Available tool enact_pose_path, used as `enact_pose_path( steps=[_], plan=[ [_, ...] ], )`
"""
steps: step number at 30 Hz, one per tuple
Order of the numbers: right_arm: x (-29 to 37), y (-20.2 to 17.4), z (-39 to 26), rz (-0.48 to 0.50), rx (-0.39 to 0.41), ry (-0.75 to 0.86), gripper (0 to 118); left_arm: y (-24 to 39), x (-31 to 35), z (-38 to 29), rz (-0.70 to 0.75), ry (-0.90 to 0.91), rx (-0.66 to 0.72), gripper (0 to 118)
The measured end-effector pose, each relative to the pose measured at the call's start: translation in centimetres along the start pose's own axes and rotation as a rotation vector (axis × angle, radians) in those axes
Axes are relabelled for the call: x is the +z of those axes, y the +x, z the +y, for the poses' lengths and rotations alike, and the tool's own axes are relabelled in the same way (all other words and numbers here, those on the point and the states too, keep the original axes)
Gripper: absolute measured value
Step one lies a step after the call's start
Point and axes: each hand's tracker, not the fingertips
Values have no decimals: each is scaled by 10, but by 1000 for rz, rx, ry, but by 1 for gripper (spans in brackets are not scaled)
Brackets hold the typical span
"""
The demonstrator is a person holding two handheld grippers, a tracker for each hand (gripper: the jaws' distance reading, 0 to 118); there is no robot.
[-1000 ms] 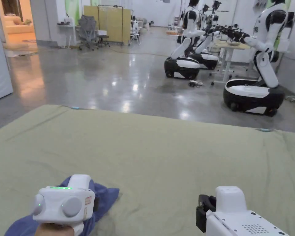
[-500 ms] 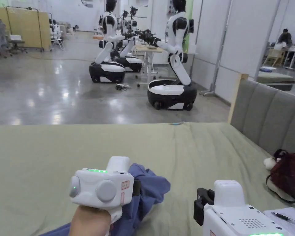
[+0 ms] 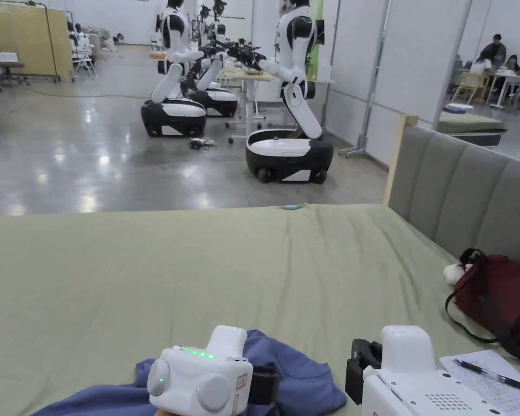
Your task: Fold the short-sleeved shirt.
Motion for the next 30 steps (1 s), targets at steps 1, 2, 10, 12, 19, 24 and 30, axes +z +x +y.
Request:
enact_pose_path(
  steps=[1,2,10,12,19,24,30],
  plan=[
    [3,-5,1,5,9,5,4,-1,24,-1,12,76,-17,111],
    [5,-9,1,12,16,10,4,-2,46,-3,16,125,-34,111],
    [15,-62,2,78,39,32,4,-48,206,-62,265,489,-58,112],
    [8,-75,-1,100,46,37,4,-64,229,-77,375,488,-30,109],
    [8,-115,-4,152,76,48,4,-156,266,-104,454,348,132,6],
    [1,-121,-5,161,100,36,4,-271,258,-113,430,66,308,3],
    [-17,-119,-8,153,101,1,4,-309,217,-121,471,-51,300,100]
  ],
)
